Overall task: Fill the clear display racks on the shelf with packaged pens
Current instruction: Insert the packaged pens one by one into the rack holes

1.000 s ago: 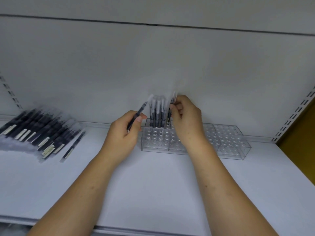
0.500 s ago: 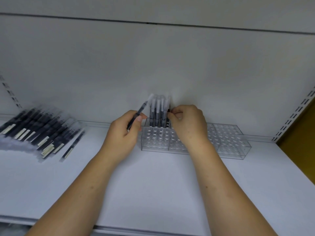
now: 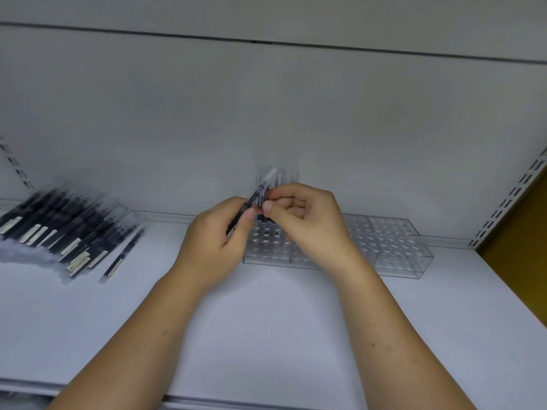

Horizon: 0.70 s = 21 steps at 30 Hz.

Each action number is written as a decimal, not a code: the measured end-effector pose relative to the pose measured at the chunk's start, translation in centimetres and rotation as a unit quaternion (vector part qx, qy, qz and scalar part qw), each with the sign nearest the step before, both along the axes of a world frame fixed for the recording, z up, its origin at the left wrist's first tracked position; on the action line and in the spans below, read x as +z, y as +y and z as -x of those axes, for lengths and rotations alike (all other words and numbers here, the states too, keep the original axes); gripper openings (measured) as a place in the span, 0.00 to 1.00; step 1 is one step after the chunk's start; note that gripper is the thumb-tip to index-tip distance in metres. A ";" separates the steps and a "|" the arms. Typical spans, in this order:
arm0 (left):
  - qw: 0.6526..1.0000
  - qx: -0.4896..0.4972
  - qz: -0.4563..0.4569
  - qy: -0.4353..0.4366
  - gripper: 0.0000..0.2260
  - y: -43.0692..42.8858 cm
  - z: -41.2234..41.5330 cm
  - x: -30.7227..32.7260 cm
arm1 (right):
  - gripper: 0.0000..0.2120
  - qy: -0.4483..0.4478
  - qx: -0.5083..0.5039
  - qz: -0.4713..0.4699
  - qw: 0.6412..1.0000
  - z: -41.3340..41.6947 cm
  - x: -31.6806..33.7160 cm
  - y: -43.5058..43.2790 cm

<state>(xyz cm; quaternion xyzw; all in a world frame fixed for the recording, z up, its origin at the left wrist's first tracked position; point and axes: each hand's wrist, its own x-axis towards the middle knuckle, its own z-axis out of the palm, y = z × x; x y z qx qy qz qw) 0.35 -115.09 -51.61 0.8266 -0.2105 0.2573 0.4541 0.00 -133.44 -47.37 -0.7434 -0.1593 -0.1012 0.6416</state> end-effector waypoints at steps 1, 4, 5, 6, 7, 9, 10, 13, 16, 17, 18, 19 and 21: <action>1.000 -0.002 -0.012 -0.007 0.09 -0.1 0.0 0.0 | 0.03 0.000 0.012 -0.009 1.000 0.0 -0.1 0.1; 0.999 -0.006 -0.037 -0.031 0.07 -0.3 0.2 0.0 | 0.02 -0.006 0.033 -0.026 0.999 0.2 0.0 0.4; 0.999 -0.006 -0.041 -0.035 0.07 -0.4 0.2 0.0 | 0.03 -0.007 0.035 -0.030 0.999 0.2 0.0 0.5; 0.998 -0.006 -0.044 -0.039 0.07 -0.4 0.2 0.1 | 0.05 -0.008 0.035 -0.032 0.999 0.3 0.0 0.5; 0.998 -0.006 -0.046 -0.042 0.07 -0.4 0.1 0.1 | 0.06 -0.010 0.032 -0.032 0.999 0.4 0.0 0.6; 0.998 -0.008 -0.046 -0.043 0.05 -0.4 0.0 0.0 | 0.07 -0.018 0.015 -0.035 0.999 0.4 0.2 0.6; 0.998 -0.008 -0.048 -0.041 0.04 -0.3 0.0 0.0 | 0.07 -0.026 0.002 -0.043 0.999 0.4 0.3 0.6; 0.998 0.009 -0.057 -0.028 0.06 -0.3 0.1 -0.1 | 0.06 -0.055 -0.052 -0.089 0.993 0.0 0.5 0.2; 0.997 0.040 -0.065 -0.018 0.11 0.0 -0.2 -0.2 | 0.05 -0.086 -0.131 -0.128 0.979 -0.7 0.7 -0.8; 0.996 0.048 -0.074 -0.015 0.13 0.1 -0.3 -0.2 | 0.04 -0.104 -0.158 -0.134 0.973 -1.0 0.6 -1.2; 0.995 0.054 -0.085 -0.009 0.15 0.2 -0.4 -0.3 | 0.03 -0.122 -0.183 -0.133 0.966 -1.3 0.5 -1.5; 0.994 0.060 -0.094 -0.003 0.17 0.2 -0.5 -0.3 | 0.03 -0.137 -0.205 -0.124 0.961 -1.6 0.2 -1.8; 0.992 0.072 -0.099 0.013 0.22 0.3 -0.6 -0.5 | 0.02 -0.151 -0.234 -0.092 0.956 -2.1 -0.2 -2.3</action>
